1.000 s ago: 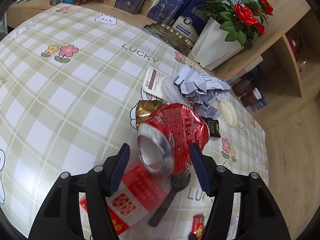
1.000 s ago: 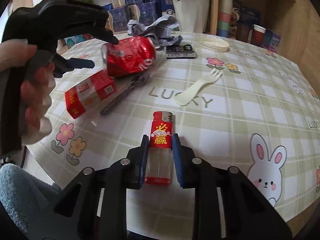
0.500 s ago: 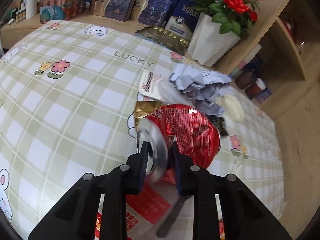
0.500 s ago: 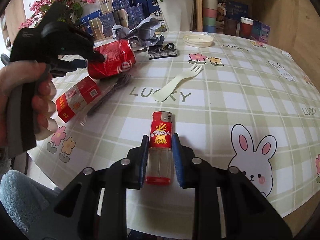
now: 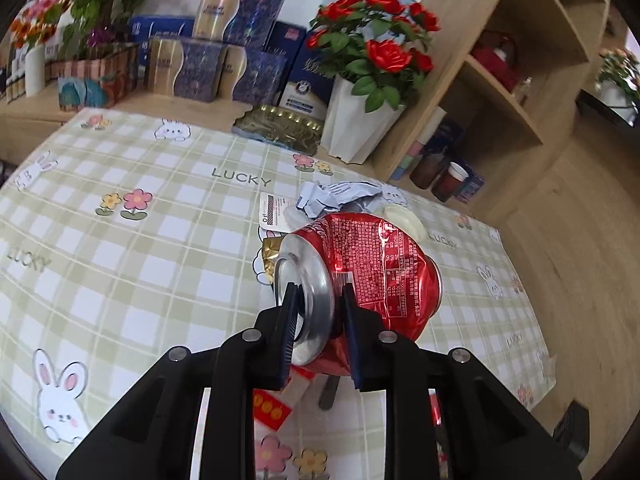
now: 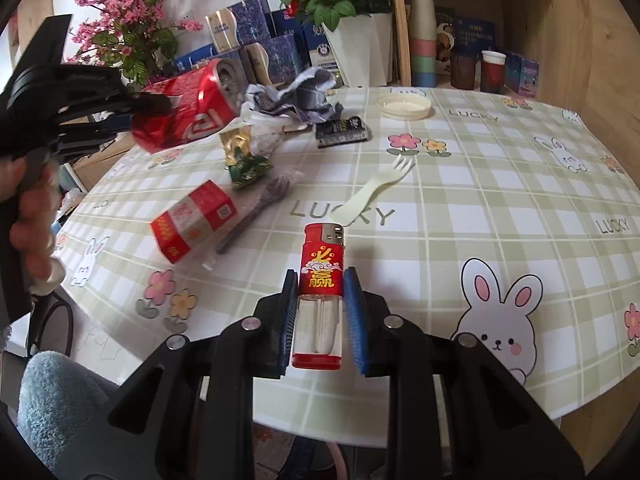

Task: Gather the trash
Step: 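Lower the red lighter into the brown bin and open the right tool, then lower the red can into the brown bin and open the left tool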

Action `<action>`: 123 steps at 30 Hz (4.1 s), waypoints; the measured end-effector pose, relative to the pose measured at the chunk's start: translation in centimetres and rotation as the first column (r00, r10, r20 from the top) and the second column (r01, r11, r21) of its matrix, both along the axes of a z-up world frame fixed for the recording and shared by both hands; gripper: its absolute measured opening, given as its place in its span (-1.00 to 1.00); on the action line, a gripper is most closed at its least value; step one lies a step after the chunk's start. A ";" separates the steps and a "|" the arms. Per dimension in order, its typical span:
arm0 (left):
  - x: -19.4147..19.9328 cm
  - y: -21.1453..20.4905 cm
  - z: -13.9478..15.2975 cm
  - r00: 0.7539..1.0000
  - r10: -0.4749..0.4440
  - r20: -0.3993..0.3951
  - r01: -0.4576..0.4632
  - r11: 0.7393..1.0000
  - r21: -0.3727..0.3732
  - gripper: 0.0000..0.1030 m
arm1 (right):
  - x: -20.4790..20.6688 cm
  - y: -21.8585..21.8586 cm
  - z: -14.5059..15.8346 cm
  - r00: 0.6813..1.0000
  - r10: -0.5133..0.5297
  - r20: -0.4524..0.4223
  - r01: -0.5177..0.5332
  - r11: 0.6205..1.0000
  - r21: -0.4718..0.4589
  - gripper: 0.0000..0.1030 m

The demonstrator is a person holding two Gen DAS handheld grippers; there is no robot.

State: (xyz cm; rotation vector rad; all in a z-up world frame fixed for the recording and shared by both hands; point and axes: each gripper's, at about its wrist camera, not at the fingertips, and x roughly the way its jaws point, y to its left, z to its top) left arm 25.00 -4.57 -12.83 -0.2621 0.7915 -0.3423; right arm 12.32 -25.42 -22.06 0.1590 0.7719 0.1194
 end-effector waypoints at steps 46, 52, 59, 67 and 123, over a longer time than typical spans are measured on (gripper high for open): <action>-22.6 11.1 -7.2 0.990 0.094 -0.106 -0.095 0.996 0.002 -0.59 | -8.2 10.6 -18.9 0.808 0.193 -0.557 -0.207 0.978 0.038 -0.49; -22.2 11.4 -7.9 0.986 0.112 -0.125 -0.112 0.994 0.001 -0.59 | -7.9 11.6 -17.6 0.846 0.202 -0.494 -0.232 0.973 0.000 -0.47; -22.0 10.7 -8.4 0.985 0.095 -0.142 -0.096 0.995 0.006 -0.59 | -7.9 10.7 -14.8 0.916 0.157 -0.368 -0.195 0.978 -0.069 0.13; -22.0 9.7 -8.9 0.985 0.069 -0.158 -0.066 0.998 0.023 -0.59 | -9.8 8.6 -6.4 0.991 0.115 -0.063 -0.123 0.982 -0.146 0.85; -21.6 1.1 -16.3 0.976 -0.198 -0.086 0.216 0.914 0.344 0.82 | -12.0 1.4 -3.2 0.996 -0.079 0.032 0.083 0.983 -0.163 0.89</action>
